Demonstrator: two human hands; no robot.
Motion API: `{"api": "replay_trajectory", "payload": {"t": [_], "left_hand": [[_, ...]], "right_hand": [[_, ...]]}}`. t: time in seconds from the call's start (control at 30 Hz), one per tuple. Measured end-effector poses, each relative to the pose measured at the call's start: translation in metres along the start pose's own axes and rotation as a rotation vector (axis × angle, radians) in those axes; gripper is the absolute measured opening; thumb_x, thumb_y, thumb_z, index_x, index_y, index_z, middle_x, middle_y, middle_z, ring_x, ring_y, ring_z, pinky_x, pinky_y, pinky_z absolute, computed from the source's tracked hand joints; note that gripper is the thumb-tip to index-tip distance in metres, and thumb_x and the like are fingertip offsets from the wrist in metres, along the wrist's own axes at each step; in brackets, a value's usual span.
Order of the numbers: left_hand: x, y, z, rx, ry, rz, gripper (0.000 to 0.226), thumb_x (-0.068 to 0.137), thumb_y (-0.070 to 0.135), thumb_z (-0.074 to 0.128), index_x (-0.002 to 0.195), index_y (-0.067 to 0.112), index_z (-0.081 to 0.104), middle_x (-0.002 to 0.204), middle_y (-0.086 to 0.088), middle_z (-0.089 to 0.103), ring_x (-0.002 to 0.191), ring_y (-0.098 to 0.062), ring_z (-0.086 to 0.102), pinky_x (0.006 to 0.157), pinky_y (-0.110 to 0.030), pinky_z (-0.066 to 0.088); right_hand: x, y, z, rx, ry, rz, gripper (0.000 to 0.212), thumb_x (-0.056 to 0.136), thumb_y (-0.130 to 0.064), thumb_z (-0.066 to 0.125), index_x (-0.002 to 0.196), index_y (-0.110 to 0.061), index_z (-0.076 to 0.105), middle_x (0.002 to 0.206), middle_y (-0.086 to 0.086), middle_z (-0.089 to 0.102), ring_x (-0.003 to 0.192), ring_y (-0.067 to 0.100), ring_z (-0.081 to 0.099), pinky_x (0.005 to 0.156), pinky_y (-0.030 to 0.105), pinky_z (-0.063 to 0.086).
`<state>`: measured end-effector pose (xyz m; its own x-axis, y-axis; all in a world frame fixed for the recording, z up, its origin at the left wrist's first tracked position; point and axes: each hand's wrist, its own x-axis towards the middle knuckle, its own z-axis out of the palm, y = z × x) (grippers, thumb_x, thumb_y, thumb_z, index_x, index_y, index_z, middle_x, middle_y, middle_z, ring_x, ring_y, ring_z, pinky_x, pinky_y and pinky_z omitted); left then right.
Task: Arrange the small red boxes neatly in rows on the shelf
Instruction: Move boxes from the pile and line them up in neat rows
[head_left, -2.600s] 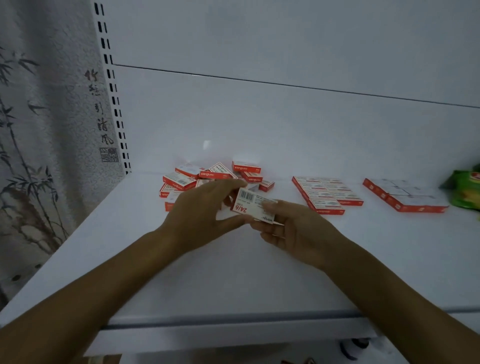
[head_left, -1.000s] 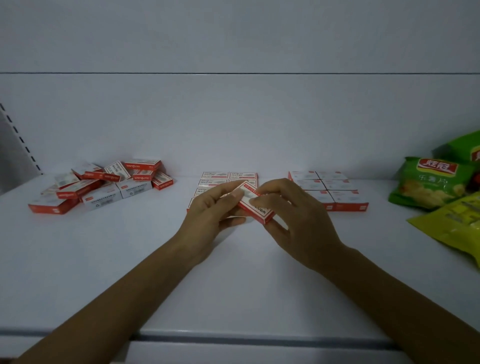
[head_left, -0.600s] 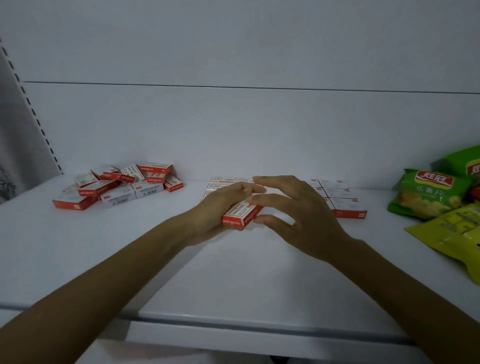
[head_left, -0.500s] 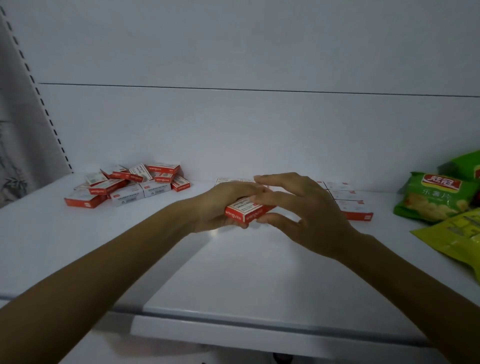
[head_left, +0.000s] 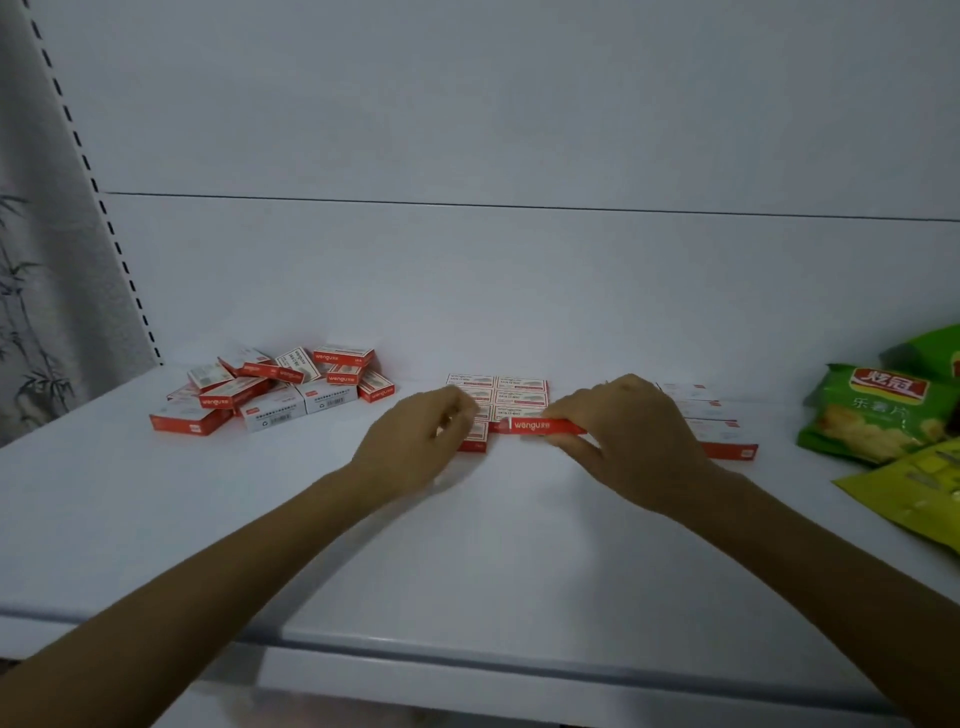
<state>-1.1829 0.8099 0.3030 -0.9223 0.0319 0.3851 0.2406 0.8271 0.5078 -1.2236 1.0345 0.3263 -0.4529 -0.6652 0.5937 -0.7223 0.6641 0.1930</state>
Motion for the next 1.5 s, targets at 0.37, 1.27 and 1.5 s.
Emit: {"api": "replay_trajectory", "payload": {"t": [0.37, 1.27, 1.5], "left_hand": [[-0.016, -0.028, 0.024, 0.317, 0.028, 0.209, 0.049, 0.085, 0.052, 0.03, 0.111, 0.027, 0.063, 0.116, 0.013, 0.061, 0.104, -0.01, 0.055, 0.072, -0.025, 0.049], [-0.011, -0.049, -0.037, 0.469, -0.178, 0.257, 0.057, 0.092, 0.054, 0.041, 0.142, 0.029, 0.032, 0.137, 0.004, 0.05, 0.119, -0.015, 0.049, 0.093, -0.031, 0.042], [-0.052, -0.126, -0.1, 0.496, -0.104, 0.184, 0.059, 0.09, 0.056, 0.04, 0.142, 0.031, 0.032, 0.143, 0.006, 0.043, 0.127, -0.014, 0.043, 0.099, -0.031, 0.04]], "right_hand": [[0.0, -0.026, 0.037, -0.029, -0.35, 0.066, 0.046, 0.095, -0.052, 0.031, 0.126, -0.024, 0.051, 0.117, -0.004, 0.059, 0.098, 0.014, 0.057, 0.079, 0.025, 0.04], [0.065, -0.057, 0.016, 0.152, -0.541, 0.176, 0.052, 0.088, -0.058, 0.043, 0.131, -0.03, 0.047, 0.139, -0.007, 0.046, 0.126, 0.015, 0.042, 0.102, 0.032, 0.036], [0.125, -0.128, 0.048, 0.251, -0.639, 0.146, 0.06, 0.087, -0.059, 0.045, 0.139, -0.03, 0.035, 0.147, -0.009, 0.035, 0.134, 0.014, 0.032, 0.109, 0.034, 0.028]]}}
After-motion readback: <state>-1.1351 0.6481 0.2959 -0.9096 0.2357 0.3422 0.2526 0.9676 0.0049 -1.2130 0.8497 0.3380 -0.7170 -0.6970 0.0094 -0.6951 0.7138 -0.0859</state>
